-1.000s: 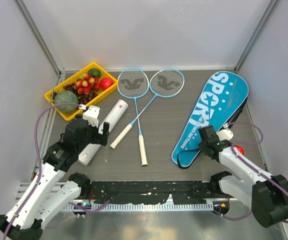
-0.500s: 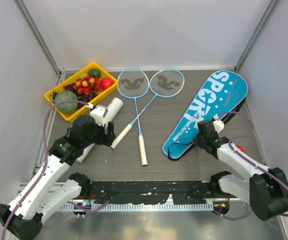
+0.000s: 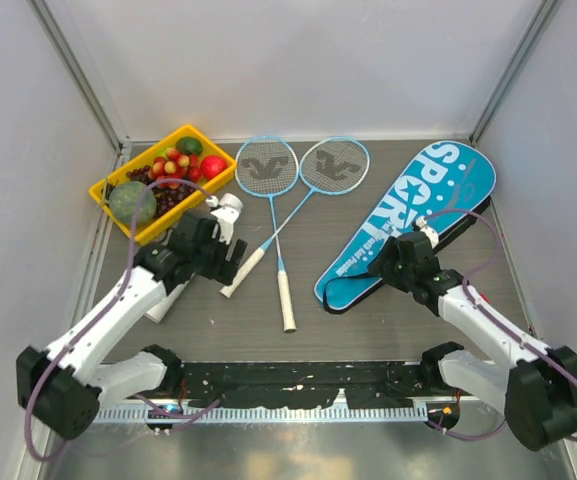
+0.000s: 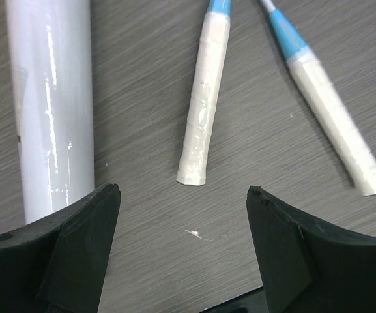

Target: Pack up the badminton gear

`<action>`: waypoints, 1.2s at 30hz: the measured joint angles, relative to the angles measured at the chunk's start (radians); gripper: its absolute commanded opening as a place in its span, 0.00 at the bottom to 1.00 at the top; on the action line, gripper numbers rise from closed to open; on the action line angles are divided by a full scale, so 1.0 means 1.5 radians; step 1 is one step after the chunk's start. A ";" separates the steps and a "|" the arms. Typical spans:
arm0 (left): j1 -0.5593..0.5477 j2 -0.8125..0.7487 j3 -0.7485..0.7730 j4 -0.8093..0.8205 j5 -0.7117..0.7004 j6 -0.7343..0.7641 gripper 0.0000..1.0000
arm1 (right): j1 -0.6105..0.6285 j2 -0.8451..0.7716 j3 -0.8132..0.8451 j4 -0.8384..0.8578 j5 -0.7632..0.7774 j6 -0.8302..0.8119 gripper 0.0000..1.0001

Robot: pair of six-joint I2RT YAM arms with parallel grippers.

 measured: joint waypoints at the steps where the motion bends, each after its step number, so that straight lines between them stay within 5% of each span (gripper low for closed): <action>1: -0.002 0.035 0.010 -0.004 0.000 0.010 0.81 | 0.000 -0.019 0.000 -0.002 -0.007 -0.008 0.71; 15: -0.007 0.341 0.072 -0.015 0.008 0.027 0.73 | 0.000 -0.289 0.034 -0.021 -0.096 -0.100 0.77; 36: -0.064 0.498 0.157 -0.025 0.002 -0.013 0.49 | 0.000 -0.344 0.051 -0.064 -0.126 -0.126 0.78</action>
